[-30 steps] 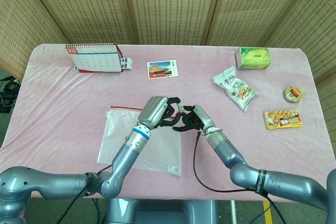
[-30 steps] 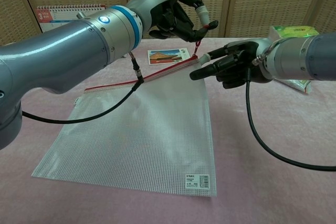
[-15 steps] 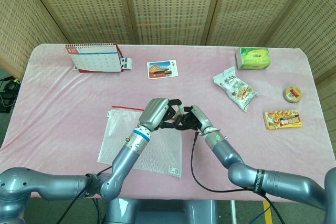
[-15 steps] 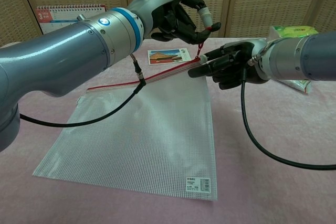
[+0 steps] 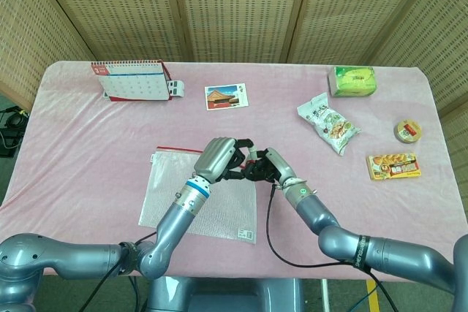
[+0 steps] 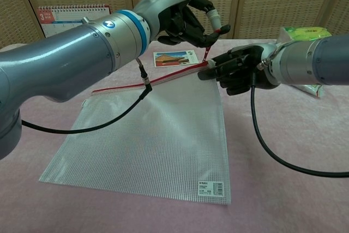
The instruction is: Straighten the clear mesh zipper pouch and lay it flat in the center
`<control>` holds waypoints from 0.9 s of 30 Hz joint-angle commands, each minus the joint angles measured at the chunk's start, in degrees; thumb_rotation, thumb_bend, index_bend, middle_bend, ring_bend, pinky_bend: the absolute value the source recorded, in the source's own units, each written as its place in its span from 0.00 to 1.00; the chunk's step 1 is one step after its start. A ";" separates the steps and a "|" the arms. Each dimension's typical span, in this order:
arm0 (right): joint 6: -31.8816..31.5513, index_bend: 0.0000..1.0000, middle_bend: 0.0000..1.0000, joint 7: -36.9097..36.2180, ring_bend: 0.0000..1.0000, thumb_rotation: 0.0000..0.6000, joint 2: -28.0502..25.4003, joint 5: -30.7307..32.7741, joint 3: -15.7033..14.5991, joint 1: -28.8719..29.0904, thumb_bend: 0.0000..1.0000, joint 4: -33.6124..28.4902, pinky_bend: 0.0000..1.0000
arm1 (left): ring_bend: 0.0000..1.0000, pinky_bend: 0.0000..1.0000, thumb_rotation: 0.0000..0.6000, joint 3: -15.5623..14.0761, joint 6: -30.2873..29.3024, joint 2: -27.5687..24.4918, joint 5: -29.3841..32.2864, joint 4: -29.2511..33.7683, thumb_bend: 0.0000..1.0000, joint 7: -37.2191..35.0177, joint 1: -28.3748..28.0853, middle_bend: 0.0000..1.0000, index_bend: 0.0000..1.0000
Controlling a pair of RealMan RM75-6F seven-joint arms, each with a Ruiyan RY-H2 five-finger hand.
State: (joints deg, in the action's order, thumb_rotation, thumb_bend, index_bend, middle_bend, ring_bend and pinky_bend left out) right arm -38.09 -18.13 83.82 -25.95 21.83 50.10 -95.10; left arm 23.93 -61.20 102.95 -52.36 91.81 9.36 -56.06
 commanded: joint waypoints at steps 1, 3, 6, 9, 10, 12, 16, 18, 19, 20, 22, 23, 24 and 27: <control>0.62 0.75 0.96 -0.86 0.98 1.00 -0.30 -2.25 0.44 -1.08 0.73 -0.55 1.00 | 0.93 1.00 1.00 0.07 0.34 -0.23 0.50 -0.66 0.66 -0.39 0.31 1.00 0.86; 1.26 0.75 0.96 -1.93 0.98 1.00 -0.56 -3.87 0.93 -2.02 0.74 -0.83 1.00 | 0.93 1.00 1.00 0.11 0.69 -0.55 0.82 -1.22 0.66 -0.62 0.51 1.00 0.86; 2.01 0.75 0.96 -3.14 0.98 1.00 -1.03 -5.34 1.48 -3.00 0.75 -1.21 1.00 | 0.93 1.00 1.00 0.20 1.16 -0.97 1.13 -1.80 0.66 -1.08 0.78 1.00 0.87; 2.96 0.76 0.96 -4.72 0.98 1.00 -1.76 -6.75 2.28 -4.12 0.76 -1.85 1.00 | 0.93 1.00 1.00 0.20 1.69 -1.56 1.60 -2.65 0.66 -1.66 1.23 1.00 0.86; 3.30 0.76 0.96 -5.64 0.98 1.00 -2.06 -7.49 2.76 -4.77 0.77 -2.11 1.00 | 0.93 1.00 1.00 0.10 2.04 -1.97 2.10 -3.17 0.66 -1.93 1.58 1.00 0.86; 3.86 0.76 0.97 -6.68 0.98 1.00 -2.38 -8.58 3.27 -5.52 0.77 -2.28 1.00 | 0.93 1.00 1.00 0.01 2.59 -2.47 2.40 -3.59 0.67 -2.36 1.90 1.00 0.86; 5.23 0.76 0.97 -9.45 0.98 1.00 -2.97 -10.82 4.83 -6.99 0.78 -2.32 1.00 | 0.93 1.00 1.00 -0.61 4.30 -4.15 2.85 -5.36 0.67 -1.67 2.03 1.00 0.87; 5.91 0.77 0.97 -10.57 0.98 1.00 -3.13 -11.68 5.46 -7.45 0.78 -2.39 1.00 | 0.93 1.00 1.00 -0.43 4.79 -4.54 3.55 -5.60 0.67 -1.70 2.04 1.00 0.87; 6.23 0.77 0.97 -11.21 0.98 1.00 -3.25 -12.25 5.88 -7.71 0.78 -2.48 1.00 | 0.93 1.00 1.00 -0.44 5.03 -4.80 3.97 -5.84 0.67 -1.45 2.02 1.00 0.87; 6.42 0.77 0.97 -11.58 0.98 1.00 -3.35 -12.69 6.14 -7.87 0.78 -2.54 1.00 | 0.93 1.00 1.00 -0.51 5.19 -4.98 4.19 -5.99 0.66 -1.24 2.01 1.00 0.87; 6.78 0.77 0.97 -12.39 0.98 1.00 -3.52 -13.59 6.61 -8.22 0.78 -2.71 1.00 | 0.93 1.00 1.00 -0.55 5.58 -5.29 4.80 -6.07 0.66 -1.15 2.05 1.00 0.87; 6.92 0.77 0.97 -12.72 0.98 1.00 -3.58 -13.89 6.77 -8.33 0.78 -2.74 1.00 | 0.93 1.00 1.00 -0.53 5.72 -5.40 5.02 -6.09 0.66 -1.17 2.06 1.00 0.87; 6.98 0.77 0.97 -12.97 0.98 1.00 -3.60 -14.06 6.90 -8.42 0.78 -2.77 1.00 | 0.93 1.00 1.00 -0.54 5.81 -5.47 5.18 -6.15 0.67 -1.14 2.06 1.00 0.87; 7.26 0.77 0.97 -14.62 0.98 1.00 -4.02 -14.87 7.96 -9.06 0.78 -3.04 1.00 | 0.93 1.00 1.00 -0.89 6.34 -6.08 6.22 -7.01 0.67 -0.16 1.97 1.00 0.87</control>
State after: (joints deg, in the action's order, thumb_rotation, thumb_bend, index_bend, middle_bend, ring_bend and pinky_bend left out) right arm -30.99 -32.16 80.05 -40.45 29.33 41.37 -98.00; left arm 23.19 -55.11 97.16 -46.57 85.16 8.81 -54.05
